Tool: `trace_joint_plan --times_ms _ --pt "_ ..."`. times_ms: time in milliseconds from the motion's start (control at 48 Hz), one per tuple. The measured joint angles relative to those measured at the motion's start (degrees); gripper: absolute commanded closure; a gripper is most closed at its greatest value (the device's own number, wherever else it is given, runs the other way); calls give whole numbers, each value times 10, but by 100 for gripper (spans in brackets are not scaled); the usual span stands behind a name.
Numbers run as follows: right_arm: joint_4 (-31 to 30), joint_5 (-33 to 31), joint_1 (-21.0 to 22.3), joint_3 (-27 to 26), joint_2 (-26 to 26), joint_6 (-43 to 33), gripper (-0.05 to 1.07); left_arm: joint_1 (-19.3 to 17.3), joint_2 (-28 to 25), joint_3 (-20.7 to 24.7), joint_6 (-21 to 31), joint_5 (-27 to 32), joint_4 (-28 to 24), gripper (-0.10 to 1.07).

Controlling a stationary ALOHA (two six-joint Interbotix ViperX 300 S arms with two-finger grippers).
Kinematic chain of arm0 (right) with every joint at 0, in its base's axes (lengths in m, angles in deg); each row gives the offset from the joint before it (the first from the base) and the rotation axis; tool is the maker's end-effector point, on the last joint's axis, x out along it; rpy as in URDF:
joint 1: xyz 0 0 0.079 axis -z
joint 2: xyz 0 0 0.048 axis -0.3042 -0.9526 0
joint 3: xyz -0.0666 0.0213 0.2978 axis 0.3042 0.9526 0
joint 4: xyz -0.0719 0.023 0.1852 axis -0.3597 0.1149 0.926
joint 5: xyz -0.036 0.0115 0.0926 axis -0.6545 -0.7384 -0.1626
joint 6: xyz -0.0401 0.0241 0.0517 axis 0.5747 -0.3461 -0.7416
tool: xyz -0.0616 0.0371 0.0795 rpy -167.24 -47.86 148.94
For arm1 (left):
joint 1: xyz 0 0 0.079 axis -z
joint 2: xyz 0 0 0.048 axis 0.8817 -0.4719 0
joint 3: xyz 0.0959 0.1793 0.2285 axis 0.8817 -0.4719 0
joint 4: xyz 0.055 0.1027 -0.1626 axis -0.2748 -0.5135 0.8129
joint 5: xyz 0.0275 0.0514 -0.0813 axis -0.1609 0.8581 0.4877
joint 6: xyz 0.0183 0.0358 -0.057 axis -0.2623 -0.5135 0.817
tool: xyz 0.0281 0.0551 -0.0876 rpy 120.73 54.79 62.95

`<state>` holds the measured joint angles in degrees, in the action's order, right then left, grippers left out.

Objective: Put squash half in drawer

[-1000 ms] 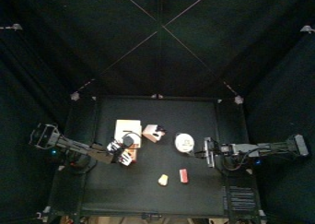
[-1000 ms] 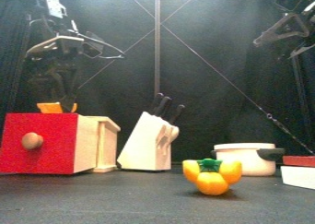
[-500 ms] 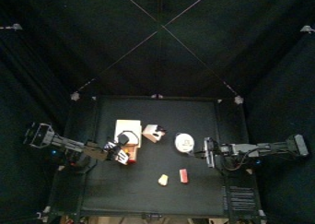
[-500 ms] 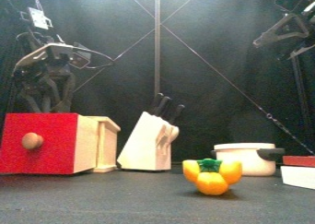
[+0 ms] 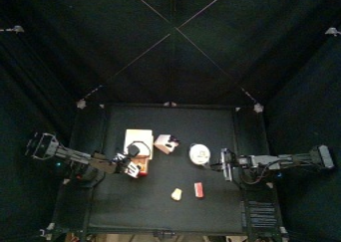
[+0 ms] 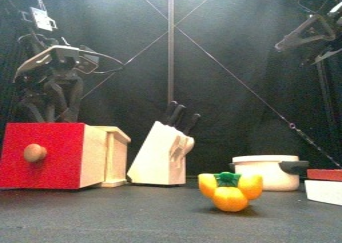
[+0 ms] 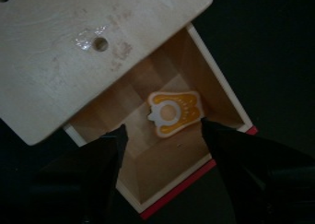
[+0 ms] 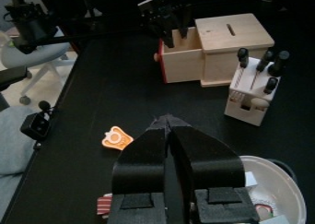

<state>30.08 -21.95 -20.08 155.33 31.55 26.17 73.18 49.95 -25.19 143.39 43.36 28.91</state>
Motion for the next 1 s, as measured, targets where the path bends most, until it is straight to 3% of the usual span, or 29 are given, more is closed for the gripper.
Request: trace_joint_plan --times_ms 625,1000 --pt "-1 0 0 0 0 0 100 1 5 0 0 -15 -13 2" --pt "1 0 1 0 1 0 100 6 37 8 1 -81 -65 2"
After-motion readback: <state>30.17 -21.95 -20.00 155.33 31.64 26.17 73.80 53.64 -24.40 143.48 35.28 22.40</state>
